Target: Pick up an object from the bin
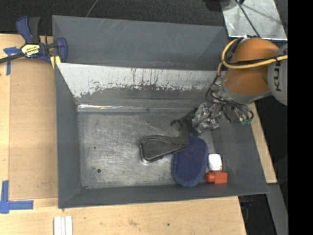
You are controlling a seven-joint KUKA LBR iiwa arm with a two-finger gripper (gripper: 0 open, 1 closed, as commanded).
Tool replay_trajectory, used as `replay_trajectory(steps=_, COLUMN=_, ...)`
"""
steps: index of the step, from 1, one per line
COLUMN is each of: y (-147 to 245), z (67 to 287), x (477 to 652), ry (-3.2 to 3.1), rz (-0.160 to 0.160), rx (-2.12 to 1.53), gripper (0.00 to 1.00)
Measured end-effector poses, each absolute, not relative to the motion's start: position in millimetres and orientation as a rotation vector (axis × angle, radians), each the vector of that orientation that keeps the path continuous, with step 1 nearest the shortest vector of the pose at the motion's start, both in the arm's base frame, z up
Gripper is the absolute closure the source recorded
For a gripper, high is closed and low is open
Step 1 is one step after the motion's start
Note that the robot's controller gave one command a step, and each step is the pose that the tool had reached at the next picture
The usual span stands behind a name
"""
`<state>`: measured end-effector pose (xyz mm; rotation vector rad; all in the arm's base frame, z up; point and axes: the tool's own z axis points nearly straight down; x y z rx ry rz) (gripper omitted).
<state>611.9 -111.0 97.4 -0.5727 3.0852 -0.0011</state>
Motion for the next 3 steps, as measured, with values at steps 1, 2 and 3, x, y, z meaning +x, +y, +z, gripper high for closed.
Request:
replay_trajectory(steps=1, y=-110.9, z=97.6, x=612.1, ry=3.084, rz=-0.001, rx=-0.573, gripper=0.0)
replay_trajectory(steps=2, y=-110.9, z=97.4, x=611.9, ry=3.085, rz=-0.001, rx=-0.574, gripper=1.0)
replay_trajectory(steps=3, y=-110.9, z=97.5, x=612.1, ry=3.084, rz=-0.001, rx=-0.573, gripper=0.0)
